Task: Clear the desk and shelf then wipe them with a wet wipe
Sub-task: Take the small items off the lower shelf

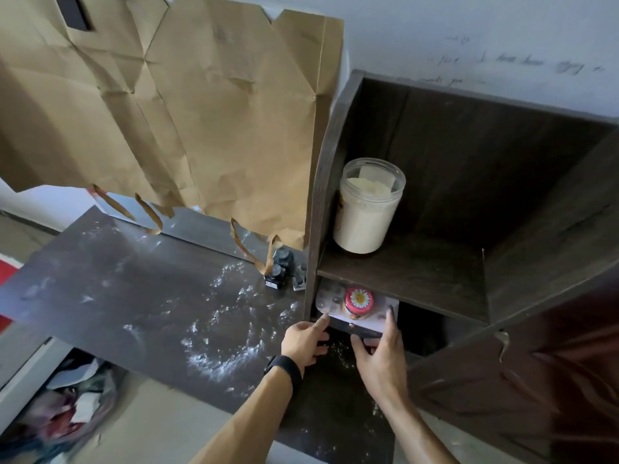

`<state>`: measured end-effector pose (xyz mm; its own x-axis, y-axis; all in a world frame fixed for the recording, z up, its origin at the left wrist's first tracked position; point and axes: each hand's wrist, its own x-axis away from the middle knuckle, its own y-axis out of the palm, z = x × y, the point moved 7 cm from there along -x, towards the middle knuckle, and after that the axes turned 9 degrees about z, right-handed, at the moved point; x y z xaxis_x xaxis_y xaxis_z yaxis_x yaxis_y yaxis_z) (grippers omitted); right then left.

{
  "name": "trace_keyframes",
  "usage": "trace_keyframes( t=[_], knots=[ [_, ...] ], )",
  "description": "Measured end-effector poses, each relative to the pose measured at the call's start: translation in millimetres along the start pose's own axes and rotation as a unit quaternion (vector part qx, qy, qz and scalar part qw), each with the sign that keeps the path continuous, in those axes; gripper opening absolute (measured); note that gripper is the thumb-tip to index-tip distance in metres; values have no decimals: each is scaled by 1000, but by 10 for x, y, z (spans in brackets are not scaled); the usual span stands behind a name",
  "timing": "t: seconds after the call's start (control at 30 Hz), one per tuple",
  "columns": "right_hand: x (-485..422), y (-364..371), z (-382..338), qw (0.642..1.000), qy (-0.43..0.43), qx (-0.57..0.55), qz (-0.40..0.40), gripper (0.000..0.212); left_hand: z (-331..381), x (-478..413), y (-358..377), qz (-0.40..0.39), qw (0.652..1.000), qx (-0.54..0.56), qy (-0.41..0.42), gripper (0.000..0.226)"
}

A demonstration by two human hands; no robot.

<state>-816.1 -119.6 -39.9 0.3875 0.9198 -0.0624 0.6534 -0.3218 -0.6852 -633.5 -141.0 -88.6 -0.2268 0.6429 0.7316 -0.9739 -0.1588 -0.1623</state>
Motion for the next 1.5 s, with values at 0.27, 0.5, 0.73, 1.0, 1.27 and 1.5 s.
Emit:
trace_keyframes(
  t=[0.27, 0.5, 0.73, 1.0, 1.27, 1.5],
  knots=[
    [961, 667, 193, 991, 88, 17, -102, 53, -310, -579, -1077, 89, 980, -163, 66, 35],
    [852, 1571, -334, 981, 97, 63, -159, 51, 403, -1274, -1142, 94, 937, -284, 179, 67],
    [287, 2081, -756, 981, 36, 160, -108, 50, 908, -1815, -858, 101, 894, -382, 211, 72],
    [-314, 2335, -751, 978, 145, 147, -43, 63, 931, -1970, -896, 56, 882, -403, 236, 58],
    [-810, 2493, -683, 959, 226, 169, -21, 38, 564, -1702, -2006, 73, 902, -369, 211, 61],
    [-380, 2414, -783, 978, 157, 123, -66, 39, 255, -1192, -2707, 143, 922, -314, 178, 51]
  ],
)
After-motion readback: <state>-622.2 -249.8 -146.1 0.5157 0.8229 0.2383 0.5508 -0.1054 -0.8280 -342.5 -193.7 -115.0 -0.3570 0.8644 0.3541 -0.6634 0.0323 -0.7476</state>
